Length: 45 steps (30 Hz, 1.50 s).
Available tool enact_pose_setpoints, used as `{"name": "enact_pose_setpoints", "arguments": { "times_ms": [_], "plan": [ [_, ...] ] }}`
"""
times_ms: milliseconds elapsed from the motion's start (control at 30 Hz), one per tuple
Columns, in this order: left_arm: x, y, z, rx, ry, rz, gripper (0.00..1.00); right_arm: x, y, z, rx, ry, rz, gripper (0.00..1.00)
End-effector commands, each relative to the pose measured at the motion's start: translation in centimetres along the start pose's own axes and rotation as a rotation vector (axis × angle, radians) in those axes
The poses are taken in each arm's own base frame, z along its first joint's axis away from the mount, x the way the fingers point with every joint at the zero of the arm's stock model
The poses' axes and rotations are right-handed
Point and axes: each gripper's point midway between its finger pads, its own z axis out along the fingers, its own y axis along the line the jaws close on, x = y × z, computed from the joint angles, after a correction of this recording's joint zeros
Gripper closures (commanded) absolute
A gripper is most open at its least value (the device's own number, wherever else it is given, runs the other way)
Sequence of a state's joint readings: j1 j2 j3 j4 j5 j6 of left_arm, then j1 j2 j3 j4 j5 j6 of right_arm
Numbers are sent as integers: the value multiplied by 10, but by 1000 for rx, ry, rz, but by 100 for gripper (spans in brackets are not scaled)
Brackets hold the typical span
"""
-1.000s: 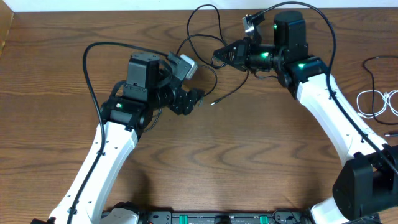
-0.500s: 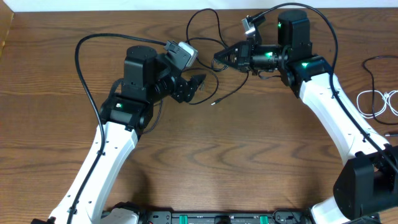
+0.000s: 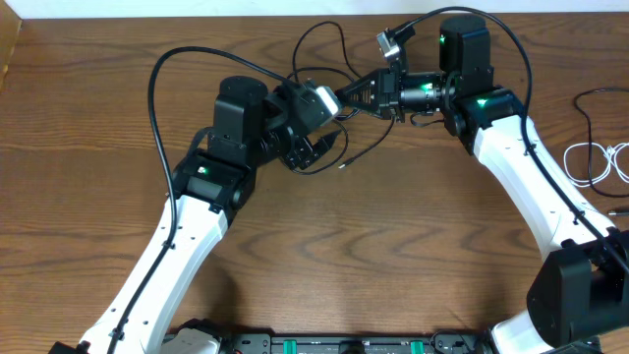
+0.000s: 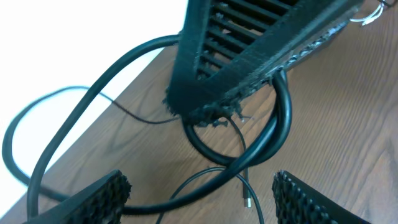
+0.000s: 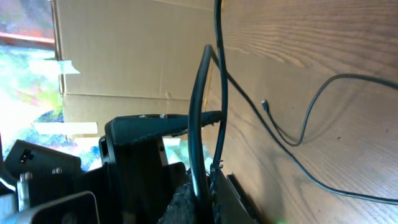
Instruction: Untangle cables
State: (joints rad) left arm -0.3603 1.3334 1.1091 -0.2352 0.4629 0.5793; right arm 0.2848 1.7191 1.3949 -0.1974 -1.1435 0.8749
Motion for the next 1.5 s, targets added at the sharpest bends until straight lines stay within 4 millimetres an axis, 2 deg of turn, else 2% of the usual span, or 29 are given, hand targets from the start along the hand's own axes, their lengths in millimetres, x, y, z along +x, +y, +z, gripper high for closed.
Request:
{"name": "enact_pose_setpoints", "arguments": {
  "times_ms": [0, 133, 267, 333, 533, 600, 667, 733, 1000, 1067, 1233, 1267, 1300, 1333, 1467],
  "plan": [
    [-2, 2, 1, -9, 0, 61, 34, 9, 18, -6, -46, 36, -8, 99],
    [-3, 2, 1, -9, 0, 62, 63, 11, 19, -6, -56, 48, -8, 99],
    [-3, 2, 1, -9, 0, 62, 85, 12, 20, -6, -61, 54, -8, 99],
    [-3, 2, 1, -9, 0, 62, 91, 13, 20, -6, -63, 57, -9, 99],
    [-3, 1, 1, -8, 0, 61, 93, 13, 21, -6, -65, 60, -10, 99],
    [-3, 1, 1, -8, 0, 61, 93, 13, 21, -6, -65, 59, -10, 95],
    [-2, 1, 1, -7, 0, 57, 93, 12, 20, -6, -59, 52, -25, 84],
    [-3, 1, 1, -6, 0, 47, 92, 10, 18, -5, -49, 38, -41, 69],
    [0, -1, 1, 6, 7, 29, 93, -1, 9, -5, 2, -24, -66, 35],
    [1, -2, 1, 8, 12, 26, 92, -3, 8, -6, 9, -33, -69, 30],
    [4, -3, 1, 14, 24, 20, 93, -5, 7, -7, 18, -45, -69, 30],
    [4, -4, 1, 15, 26, 19, 92, -6, 6, -7, 23, -52, -69, 32],
    [5, -4, 1, 18, 30, 17, 92, -11, 2, -9, 41, -74, -91, 44],
    [6, -5, 1, 20, 32, 16, 92, -13, 1, -9, 52, -87, -100, 48],
    [10, -8, 1, 32, 46, 8, 93, -18, -3, -10, 77, -111, -143, 49]
  ]
}}
